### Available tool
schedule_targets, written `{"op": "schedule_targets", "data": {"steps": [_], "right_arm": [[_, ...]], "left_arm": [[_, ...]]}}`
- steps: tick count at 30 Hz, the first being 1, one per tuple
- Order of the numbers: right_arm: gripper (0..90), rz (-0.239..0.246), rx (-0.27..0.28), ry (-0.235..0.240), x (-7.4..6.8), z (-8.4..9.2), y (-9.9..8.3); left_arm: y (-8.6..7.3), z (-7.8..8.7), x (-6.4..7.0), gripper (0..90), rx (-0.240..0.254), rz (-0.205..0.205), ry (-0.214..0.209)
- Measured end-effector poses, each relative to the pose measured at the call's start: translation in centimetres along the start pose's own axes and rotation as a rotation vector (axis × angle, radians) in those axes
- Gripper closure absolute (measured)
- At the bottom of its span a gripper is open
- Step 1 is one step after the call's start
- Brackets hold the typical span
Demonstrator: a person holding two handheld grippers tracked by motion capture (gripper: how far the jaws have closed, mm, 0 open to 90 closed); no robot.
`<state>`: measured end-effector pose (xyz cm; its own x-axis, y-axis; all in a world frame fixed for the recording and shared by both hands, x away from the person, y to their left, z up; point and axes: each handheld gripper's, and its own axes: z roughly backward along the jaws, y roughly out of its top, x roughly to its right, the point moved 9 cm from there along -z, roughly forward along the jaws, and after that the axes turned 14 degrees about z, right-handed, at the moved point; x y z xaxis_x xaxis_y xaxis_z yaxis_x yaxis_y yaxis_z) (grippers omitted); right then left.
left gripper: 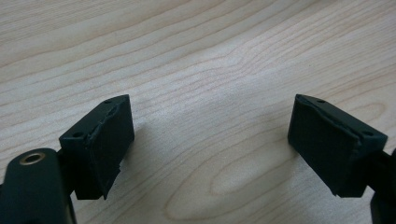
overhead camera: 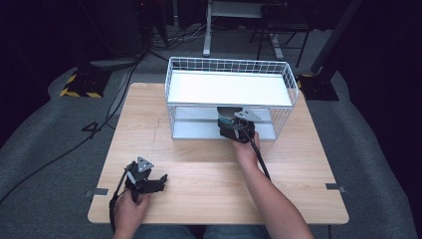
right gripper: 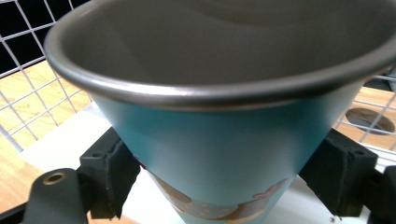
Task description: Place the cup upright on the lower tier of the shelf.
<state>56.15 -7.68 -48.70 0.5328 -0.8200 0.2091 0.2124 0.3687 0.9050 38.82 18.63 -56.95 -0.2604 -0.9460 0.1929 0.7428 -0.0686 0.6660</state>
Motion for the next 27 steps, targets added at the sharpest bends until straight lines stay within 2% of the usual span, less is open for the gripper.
{"op": "schedule_targets", "data": {"steps": [3,8,15,23,27], "right_arm": [[19.3,-0.001,0.016,-0.013,-0.3,-0.9,0.1],[19.4,0.006,0.013,-0.024,-0.5,-1.8,-0.3],[19.3,-0.016,0.002,-0.045,0.0,-2.8,-0.9],[19.3,-0.059,-0.018,-0.038,0.1,-3.6,-1.5],[19.3,-0.055,-0.024,-0.036,0.2,-3.8,-1.6]], "left_arm": [[-0.1,0.1,0.0,15.1,0.000,-0.001,-0.002],[-0.1,0.1,0.0,15.1,0.000,-0.002,-0.002],[-0.1,0.1,0.0,15.1,0.001,-0.002,-0.002],[-0.1,0.1,0.0,15.1,0.001,-0.002,-0.002],[-0.1,0.1,0.0,15.1,0.001,-0.003,-0.002]]}}
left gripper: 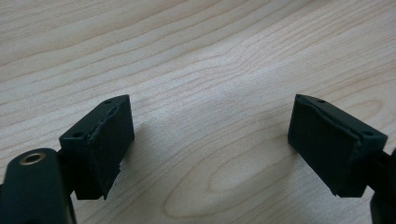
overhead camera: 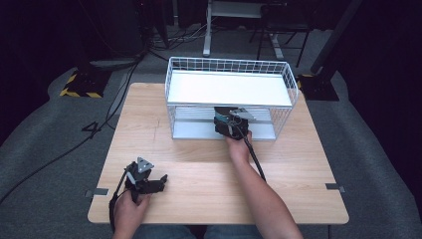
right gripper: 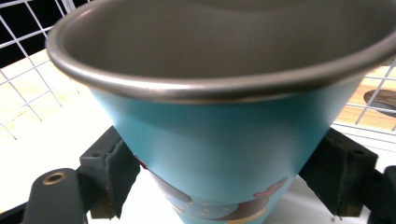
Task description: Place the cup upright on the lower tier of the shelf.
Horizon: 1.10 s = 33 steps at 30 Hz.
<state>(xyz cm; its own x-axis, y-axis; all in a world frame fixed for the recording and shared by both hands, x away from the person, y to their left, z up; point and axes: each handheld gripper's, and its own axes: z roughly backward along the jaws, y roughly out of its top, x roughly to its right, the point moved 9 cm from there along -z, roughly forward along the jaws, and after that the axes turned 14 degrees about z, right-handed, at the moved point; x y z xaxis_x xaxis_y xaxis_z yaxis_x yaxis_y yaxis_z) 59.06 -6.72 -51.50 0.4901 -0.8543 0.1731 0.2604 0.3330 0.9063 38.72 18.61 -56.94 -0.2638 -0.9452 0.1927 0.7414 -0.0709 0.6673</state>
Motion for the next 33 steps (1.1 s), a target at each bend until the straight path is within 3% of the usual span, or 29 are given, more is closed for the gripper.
{"op": "schedule_targets", "data": {"steps": [11,17,23,33], "right_arm": [[19.0,-0.015,-0.005,0.031,0.0,-0.1,0.0],[15.6,0.027,-0.018,0.032,-0.2,0.0,-0.1],[14.4,0.030,-0.015,0.026,-0.3,0.9,0.1],[14.7,0.067,-0.019,0.074,-0.2,4.9,0.3]], "left_arm": [[0.0,0.0,0.0,15.1,0.000,0.000,0.000],[0.0,0.0,0.0,15.1,0.000,0.000,0.000],[0.0,0.0,0.1,15.1,-0.002,-0.005,-0.005],[0.0,-0.1,0.2,15.0,-0.003,-0.007,-0.008]]}}
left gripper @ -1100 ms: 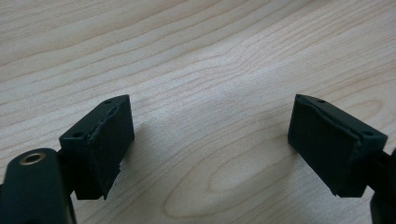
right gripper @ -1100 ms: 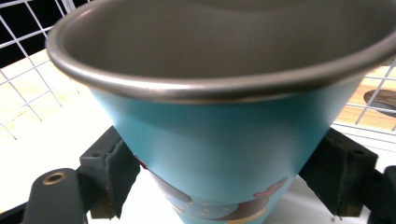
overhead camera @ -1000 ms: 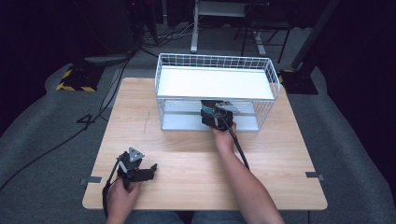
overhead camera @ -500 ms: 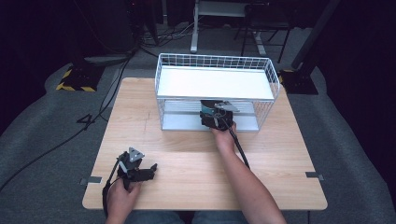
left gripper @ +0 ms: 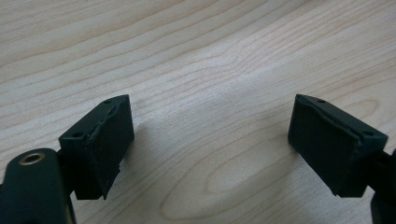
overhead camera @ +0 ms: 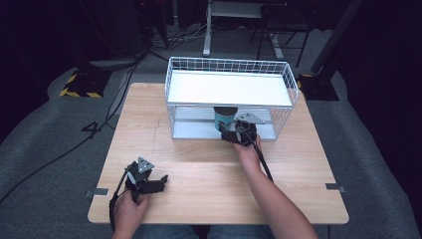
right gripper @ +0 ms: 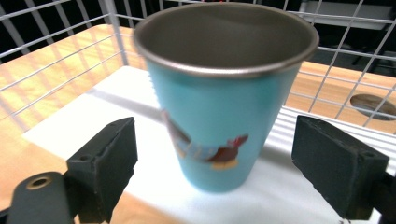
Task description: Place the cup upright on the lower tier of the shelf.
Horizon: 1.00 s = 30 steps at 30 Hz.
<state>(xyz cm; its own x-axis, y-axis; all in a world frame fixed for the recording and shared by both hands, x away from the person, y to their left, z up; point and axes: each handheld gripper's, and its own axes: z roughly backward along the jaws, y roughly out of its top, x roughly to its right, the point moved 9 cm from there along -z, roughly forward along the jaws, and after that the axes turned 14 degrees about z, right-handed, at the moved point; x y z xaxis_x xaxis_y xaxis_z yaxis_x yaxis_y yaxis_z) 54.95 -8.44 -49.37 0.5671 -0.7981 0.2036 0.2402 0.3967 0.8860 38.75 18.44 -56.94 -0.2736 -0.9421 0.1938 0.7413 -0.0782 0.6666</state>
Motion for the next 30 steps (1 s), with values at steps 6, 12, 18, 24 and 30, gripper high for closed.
{"op": "schedule_targets", "data": {"steps": [6,12,18,24,30], "right_arm": [[14.8,0.035,0.003,0.035,-0.4,2.3,0.1],[15.0,0.074,0.000,0.080,-1.0,4.8,0.3],[15.3,0.092,-0.011,0.151,-1.1,8.1,-0.4],[15.4,0.096,-0.031,0.187,-0.4,10.2,-1.5],[15.5,0.111,-0.045,0.204,0.5,12.6,-2.8]], "left_arm": [[0.0,0.0,0.0,14.9,-0.002,-0.004,-0.001],[-0.2,0.2,0.0,14.9,-0.004,-0.009,-0.008],[-0.6,0.7,-0.5,15.0,-0.008,-0.021,-0.018],[-0.6,0.7,-0.6,14.9,-0.005,-0.022,-0.015],[-0.6,0.7,-0.6,14.6,-0.008,-0.030,-0.025]]}}
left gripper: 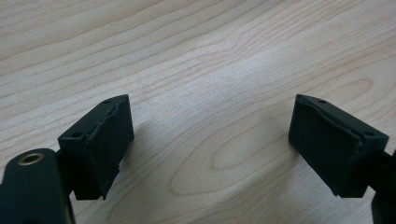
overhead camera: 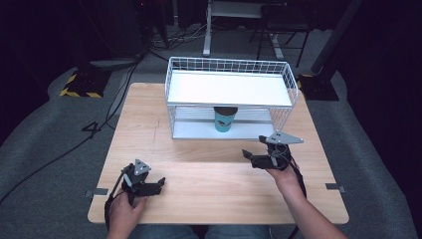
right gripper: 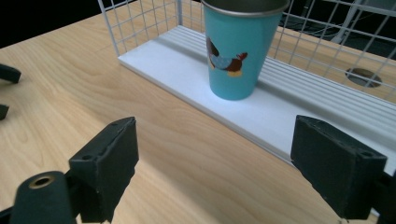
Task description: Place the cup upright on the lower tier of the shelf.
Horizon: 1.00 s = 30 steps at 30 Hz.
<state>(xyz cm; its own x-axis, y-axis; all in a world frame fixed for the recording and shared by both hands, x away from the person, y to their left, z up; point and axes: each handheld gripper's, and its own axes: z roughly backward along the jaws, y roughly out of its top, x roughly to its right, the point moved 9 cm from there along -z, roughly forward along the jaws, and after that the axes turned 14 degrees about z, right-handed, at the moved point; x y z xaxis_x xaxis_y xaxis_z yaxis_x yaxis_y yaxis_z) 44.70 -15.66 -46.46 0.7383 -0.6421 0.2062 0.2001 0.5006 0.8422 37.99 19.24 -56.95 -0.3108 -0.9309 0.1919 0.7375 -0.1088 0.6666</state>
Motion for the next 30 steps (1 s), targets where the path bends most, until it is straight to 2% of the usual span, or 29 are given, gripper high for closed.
{"op": "schedule_targets", "data": {"steps": [1,3,4,7,9,11,17,19,20,21,30], "right_arm": [[15.5,0.001,-0.020,0.009,0.1,0.9,-0.7],[15.5,0.000,-0.021,0.011,0.2,1.2,-1.0],[15.5,-0.004,-0.025,0.007,0.4,2.2,-1.8],[15.5,-0.001,-0.029,0.000,0.6,2.8,-2.5],[15.6,-0.006,-0.044,-0.009,0.9,3.7,-3.7],[15.6,-0.007,-0.048,-0.009,0.9,3.9,-4.0],[15.8,-0.043,-0.072,-0.004,1.1,5.2,-6.9],[15.8,-0.044,-0.074,-0.002,1.1,5.4,-7.2],[15.8,-0.044,-0.075,0.003,1.2,5.6,-7.6],[16.0,-0.044,-0.073,0.028,1.0,5.8,-8.3],[16.0,-0.041,-0.083,0.007,1.0,6.2,-10.9]], "left_arm": [[0.0,0.0,0.0,14.5,-0.001,0.002,-0.001],[0.0,0.0,0.0,14.5,-0.002,-0.002,-0.001],[0.0,-0.1,0.0,14.4,0.000,0.002,-0.002],[0.1,-0.1,0.0,14.4,0.000,0.003,0.001],[0.1,-0.1,0.0,14.4,0.000,0.004,0.002],[0.1,-0.1,0.0,14.4,0.000,0.005,0.005],[0.2,-0.2,0.1,14.4,0.002,0.012,0.009],[0.2,-0.2,0.1,14.4,0.002,0.012,0.009],[0.2,-0.2,0.1,14.4,0.002,0.013,0.009],[0.2,-0.2,0.1,14.4,0.002,0.012,0.009],[0.2,-0.2,0.1,14.4,0.002,0.012,0.009]]}}
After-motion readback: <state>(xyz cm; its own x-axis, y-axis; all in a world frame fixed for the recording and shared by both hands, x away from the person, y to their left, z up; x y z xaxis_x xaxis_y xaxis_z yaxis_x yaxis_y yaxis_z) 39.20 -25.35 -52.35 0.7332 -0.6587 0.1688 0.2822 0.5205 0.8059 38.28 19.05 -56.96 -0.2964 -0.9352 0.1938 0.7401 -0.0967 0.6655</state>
